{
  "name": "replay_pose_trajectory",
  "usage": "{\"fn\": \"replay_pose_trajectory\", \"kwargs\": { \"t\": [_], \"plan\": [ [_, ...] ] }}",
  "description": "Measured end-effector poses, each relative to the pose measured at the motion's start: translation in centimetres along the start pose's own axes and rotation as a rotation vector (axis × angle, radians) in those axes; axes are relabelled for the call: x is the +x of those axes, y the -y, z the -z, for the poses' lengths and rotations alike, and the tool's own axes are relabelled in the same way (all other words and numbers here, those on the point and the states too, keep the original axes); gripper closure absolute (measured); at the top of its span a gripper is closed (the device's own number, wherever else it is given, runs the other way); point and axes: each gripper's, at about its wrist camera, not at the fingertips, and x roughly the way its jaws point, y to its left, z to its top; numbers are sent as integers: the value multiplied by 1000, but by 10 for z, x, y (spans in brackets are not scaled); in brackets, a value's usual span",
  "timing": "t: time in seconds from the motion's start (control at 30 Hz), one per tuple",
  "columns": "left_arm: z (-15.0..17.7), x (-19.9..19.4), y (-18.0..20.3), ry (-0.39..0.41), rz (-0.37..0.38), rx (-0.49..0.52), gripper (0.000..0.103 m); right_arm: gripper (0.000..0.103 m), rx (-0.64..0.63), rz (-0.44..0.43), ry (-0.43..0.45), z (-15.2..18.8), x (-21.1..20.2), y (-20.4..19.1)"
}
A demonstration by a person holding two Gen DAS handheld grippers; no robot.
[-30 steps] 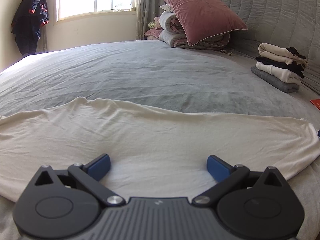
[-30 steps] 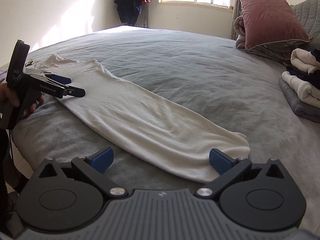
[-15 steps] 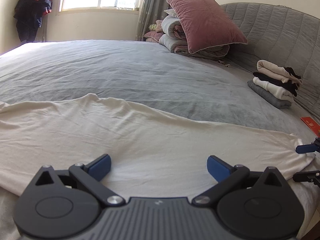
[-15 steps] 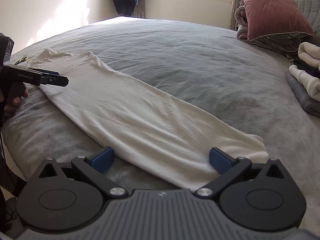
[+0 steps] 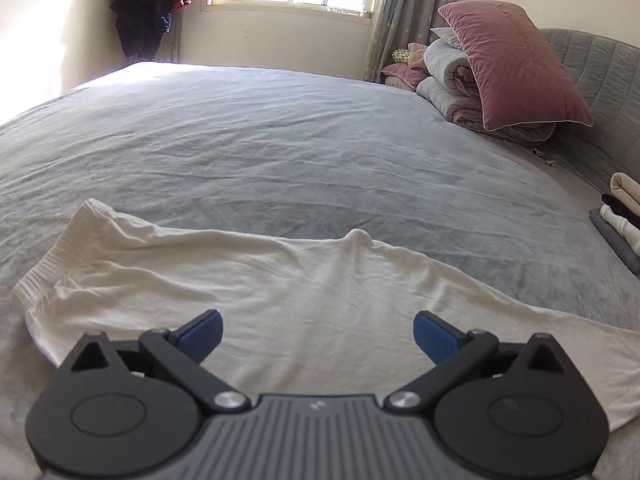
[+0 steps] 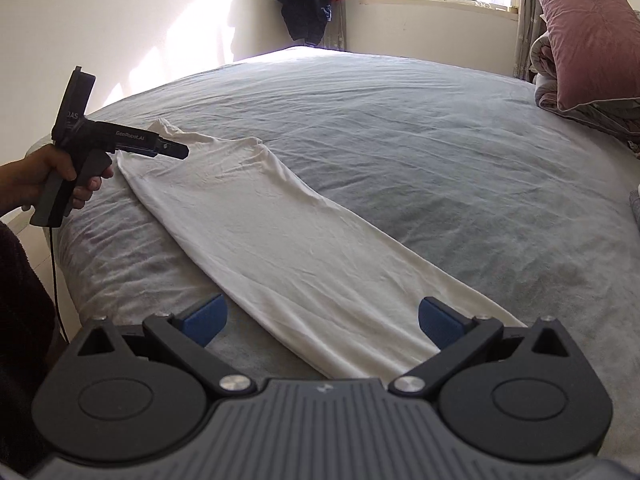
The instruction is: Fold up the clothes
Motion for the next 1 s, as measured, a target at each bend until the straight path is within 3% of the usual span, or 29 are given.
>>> {"fn": "replay_pose_trajectory", "kwargs": {
  "t": [0.23,0.3,0.43,0.5,0.6,0.7,0.87,1.0],
  "plan": [
    [-21,30,-45,47,-29,-55,22,0,-48,-61,-37,-17,35,-26],
    [-22,39,-66,46,-85,-92,36,0,-52,-68,-48,-24,44,-30],
    [-18,51,-109,92,-122,-210,42,0,-9,-78,-63,-44,57,-30],
    [-17,53,-115,119,-112,-223,43,4,43,-95,-57,-55,64,-28],
    [-21,57,-104,117,-154,-173,40,10,125,-128,-41,-72,82,-26],
    [-20,60,-96,114,-164,-127,32,11,173,-168,-28,-84,108,-30],
    [-20,61,-101,119,-144,-134,29,11,217,-227,-41,-98,155,-36],
    [-19,62,-102,120,-126,-138,25,11,188,-178,-43,-101,176,-29]
  ]
}}
